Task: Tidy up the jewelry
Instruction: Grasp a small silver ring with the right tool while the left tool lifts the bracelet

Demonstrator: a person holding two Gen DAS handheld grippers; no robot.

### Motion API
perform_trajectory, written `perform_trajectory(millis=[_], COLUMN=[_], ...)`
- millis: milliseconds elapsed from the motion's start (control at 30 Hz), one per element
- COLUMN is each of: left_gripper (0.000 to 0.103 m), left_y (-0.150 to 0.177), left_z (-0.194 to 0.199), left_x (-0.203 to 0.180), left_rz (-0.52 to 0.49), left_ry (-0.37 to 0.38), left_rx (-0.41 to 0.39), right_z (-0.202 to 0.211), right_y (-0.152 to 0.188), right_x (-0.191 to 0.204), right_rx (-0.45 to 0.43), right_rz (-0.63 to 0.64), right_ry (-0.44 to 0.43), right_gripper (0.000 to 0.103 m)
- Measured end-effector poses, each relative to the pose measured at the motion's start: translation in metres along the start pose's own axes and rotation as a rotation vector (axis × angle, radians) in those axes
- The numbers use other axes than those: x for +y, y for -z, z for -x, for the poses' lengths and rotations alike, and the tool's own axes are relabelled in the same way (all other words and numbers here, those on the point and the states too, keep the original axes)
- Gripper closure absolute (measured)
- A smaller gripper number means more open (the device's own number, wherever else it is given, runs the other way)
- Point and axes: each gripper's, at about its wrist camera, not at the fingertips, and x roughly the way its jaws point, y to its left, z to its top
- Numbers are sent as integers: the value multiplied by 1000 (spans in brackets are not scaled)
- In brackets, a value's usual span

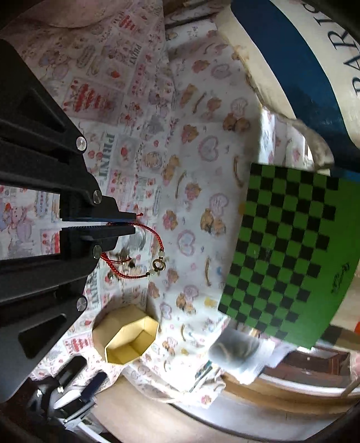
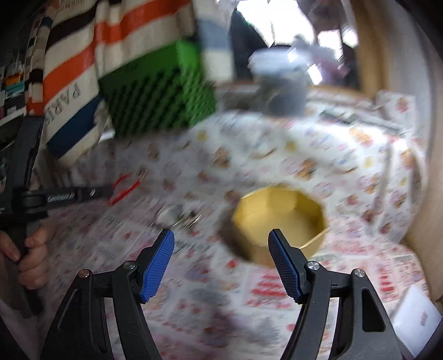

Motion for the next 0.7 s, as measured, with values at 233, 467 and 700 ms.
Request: perform_trajectory(millis=[233, 467, 700], left_gripper=[102, 102, 102], left_y=[2, 1, 2], left_z=[-14, -23, -23], left_x=[8, 17, 14], left_rz=[15, 47, 30], left_ry=[-63, -49, -77], left_rx=[26, 49, 37], right_z=[-61, -100, -114], right_y=[-19, -17, -14], right_x=[19, 48, 59], right_rx=[206, 280, 270], right_rz=[-49, 14, 125], right_ry=[-39, -18, 69], right_gripper=[57, 63, 73])
